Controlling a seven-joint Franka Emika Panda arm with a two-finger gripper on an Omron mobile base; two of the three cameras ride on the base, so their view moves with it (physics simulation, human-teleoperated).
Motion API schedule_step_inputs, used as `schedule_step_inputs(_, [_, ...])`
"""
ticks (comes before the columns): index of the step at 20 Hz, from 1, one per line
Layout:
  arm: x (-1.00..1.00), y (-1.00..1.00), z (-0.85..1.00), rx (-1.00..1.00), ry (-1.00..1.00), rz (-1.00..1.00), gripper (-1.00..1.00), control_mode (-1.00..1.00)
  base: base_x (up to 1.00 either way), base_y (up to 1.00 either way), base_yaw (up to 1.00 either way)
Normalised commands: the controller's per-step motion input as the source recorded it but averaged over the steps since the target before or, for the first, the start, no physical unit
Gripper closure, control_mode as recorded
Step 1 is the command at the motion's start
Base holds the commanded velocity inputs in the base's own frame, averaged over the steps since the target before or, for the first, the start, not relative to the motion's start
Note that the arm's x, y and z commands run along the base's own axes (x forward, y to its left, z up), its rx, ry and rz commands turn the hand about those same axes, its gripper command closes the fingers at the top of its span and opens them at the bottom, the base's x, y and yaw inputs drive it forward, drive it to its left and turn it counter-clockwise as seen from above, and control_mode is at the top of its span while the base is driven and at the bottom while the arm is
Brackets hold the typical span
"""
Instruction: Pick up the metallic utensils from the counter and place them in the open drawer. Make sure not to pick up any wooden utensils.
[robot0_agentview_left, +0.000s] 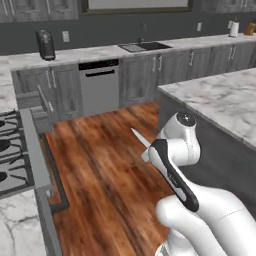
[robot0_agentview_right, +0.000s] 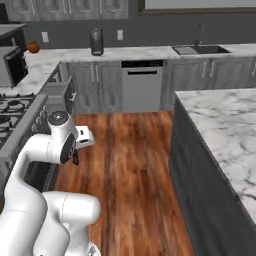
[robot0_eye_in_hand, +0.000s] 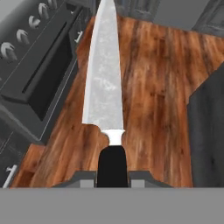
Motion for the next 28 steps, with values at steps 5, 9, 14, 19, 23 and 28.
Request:
schedule_step_inputs(5, [0.0,0.0,0.0,0.0,0.0,0.0,1.0,1.0,1.0,0.34,0.02])
schedule_step_inputs(9, [0.0,0.0,0.0,0.0,0.0,0.0,1.0,1.0,1.0,-0.26,0.08])
schedule_step_inputs(14, [0.0,0.0,0.0,0.0,0.0,0.0,1.0,1.0,1.0,-0.11,0.17])
schedule_step_inputs(19, [0.0,0.0,0.0,0.0,0.0,0.0,1.0,1.0,1.0,0.08,0.2])
schedule_step_inputs(23, [0.0,0.0,0.0,0.0,0.0,0.0,1.0,1.0,1.0,0.38,0.14])
schedule_step_inputs(28, [0.0,0.0,0.0,0.0,0.0,0.0,1.0,1.0,0.88,0.67,0.08])
